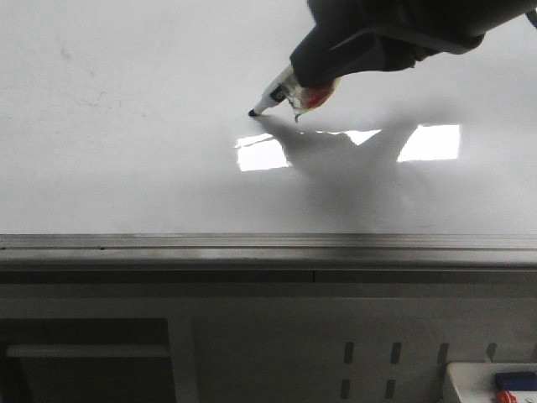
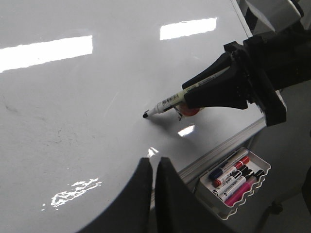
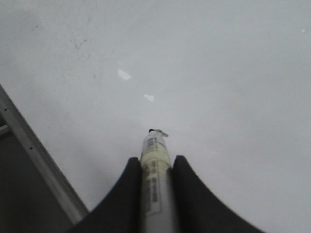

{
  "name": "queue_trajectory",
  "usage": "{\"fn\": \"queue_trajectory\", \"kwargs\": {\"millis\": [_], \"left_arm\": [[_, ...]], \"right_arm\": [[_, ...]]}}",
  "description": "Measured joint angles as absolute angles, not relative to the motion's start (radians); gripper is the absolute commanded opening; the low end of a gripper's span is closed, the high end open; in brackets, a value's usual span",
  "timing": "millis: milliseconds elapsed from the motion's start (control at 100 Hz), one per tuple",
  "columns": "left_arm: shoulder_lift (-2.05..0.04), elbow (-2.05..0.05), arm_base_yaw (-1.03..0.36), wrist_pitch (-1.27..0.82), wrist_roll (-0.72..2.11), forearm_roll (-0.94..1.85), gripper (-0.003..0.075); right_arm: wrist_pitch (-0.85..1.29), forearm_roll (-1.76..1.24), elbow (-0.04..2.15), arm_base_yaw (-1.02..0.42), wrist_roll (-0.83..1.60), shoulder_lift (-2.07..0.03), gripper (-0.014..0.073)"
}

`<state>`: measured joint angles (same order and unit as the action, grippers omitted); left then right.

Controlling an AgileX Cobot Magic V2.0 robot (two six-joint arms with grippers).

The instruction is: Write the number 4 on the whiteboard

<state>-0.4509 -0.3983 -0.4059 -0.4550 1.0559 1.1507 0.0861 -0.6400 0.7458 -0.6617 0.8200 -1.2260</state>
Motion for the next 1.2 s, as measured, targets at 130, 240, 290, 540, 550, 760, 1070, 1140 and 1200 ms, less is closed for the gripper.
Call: {"fn": "queue_trajectory", "kwargs": {"millis": [130, 240, 290, 540, 550, 760, 1070, 1140, 1200], "left_arm": [[-0.451, -0.398, -0.406, -0.455, 1.056, 1.151, -0.002], [-0.451, -0.398, -0.406, -0.455, 1.056, 1.151, -0.002], [-0.451, -0.398, -0.406, -0.455, 1.056, 1.151, -0.002], [-0.451, -0.398, -0.406, -0.455, 1.056, 1.151, -0.002], [-0.451, -0.398, -0.406, -0.456, 1.056, 1.151, -0.002], [-0.451, -0.398, -0.406, -0.456, 1.056, 1.151, -0.002], [-0.451, -0.398, -0.406, -0.457, 1.056, 1.151, -0.002], [-0.451, -0.398, -0.406, -0.457, 1.056, 1.151, -0.002], [-0.451, -0.398, -0.406, -0.457, 1.056, 1.151, -0.002]], "right_arm": [[0.097, -0.667, 0.748, -0.708, 0.82, -1.267, -0.0064], [0.104, -0.686, 0.751, -0.735, 0.82, -1.298, -0.0064], [0.105, -0.692, 0.753, -0.739, 0.82, -1.305, -0.0064], [0.105, -0.698, 0.753, -0.742, 0.818, -1.305, -0.0064], [0.105, -0.698, 0.753, -0.742, 0.818, -1.305, -0.0064], [0.114, -0.7, 0.753, -0.732, 0.818, -1.303, -0.0061], [0.221, -0.706, 0.729, -0.628, 0.818, -1.231, -0.0061], [0.253, -0.706, 0.723, -0.595, 0.818, -1.213, -0.006], [0.274, -0.706, 0.717, -0.566, 0.818, -1.195, -0.006]]}}
